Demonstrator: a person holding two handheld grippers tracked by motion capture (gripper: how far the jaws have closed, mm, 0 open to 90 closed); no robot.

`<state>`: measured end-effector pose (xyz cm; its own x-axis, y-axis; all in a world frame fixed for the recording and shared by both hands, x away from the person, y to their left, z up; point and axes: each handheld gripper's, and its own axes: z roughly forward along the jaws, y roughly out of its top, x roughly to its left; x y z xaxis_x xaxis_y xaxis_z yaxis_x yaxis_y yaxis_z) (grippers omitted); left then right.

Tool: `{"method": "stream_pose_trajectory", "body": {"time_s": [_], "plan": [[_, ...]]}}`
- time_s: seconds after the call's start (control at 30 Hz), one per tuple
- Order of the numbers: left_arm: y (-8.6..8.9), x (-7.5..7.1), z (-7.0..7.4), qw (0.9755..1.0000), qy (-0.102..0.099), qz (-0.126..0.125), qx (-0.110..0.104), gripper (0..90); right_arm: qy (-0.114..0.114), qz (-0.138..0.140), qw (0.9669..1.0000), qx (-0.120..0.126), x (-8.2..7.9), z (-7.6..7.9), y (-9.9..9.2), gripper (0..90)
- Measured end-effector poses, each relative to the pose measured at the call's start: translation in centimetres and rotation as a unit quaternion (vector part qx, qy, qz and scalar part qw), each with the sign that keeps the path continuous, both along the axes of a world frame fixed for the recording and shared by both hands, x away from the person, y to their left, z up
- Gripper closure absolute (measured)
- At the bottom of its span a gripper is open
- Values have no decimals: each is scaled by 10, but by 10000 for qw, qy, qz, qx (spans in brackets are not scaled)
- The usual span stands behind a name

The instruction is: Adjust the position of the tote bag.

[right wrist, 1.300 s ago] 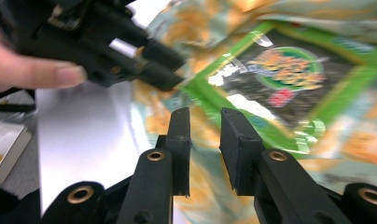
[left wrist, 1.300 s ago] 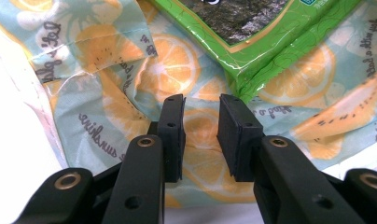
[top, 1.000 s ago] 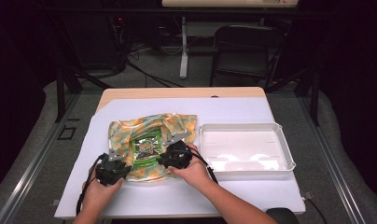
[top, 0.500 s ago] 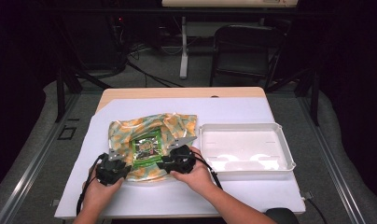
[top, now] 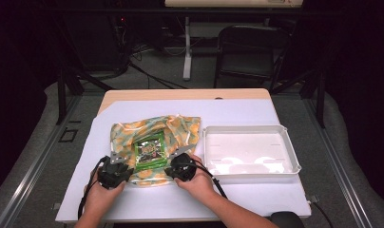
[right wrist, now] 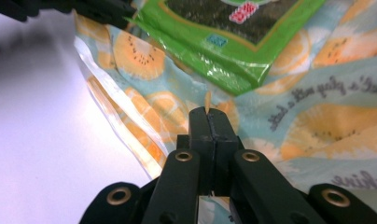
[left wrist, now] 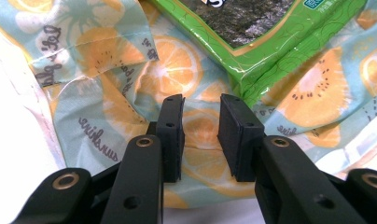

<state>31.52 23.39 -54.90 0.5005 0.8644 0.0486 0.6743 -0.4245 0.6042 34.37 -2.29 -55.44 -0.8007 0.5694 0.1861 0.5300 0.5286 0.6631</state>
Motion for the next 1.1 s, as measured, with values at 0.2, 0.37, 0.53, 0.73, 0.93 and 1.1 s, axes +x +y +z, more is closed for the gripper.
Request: {"method": "stream_pose_trajectory", "body": {"time_s": [0.2,0.37,0.53,0.73,0.93,1.1], "plan": [[-1,0,0,10000,-42,-6,37,705,124,-56,9999,-72,-1,-2,-1,900],[0,0,0,10000,-22,1,16,703,204,-87,9998,-8,-1,-2,-2,900],[0,1,0,10000,-36,33,-15,691,253,-8,9997,-55,-2,-1,-3,900],[2,-1,8,9997,-119,61,-199,642,245,-22,9997,-12,-1,1,-7,828],[4,-4,16,9983,-339,161,-441,595,118,-137,9996,235,-4,10,-11,721],[7,-6,21,9969,-482,239,-570,568,33,-185,9987,474,-5,15,-13,637]]}}
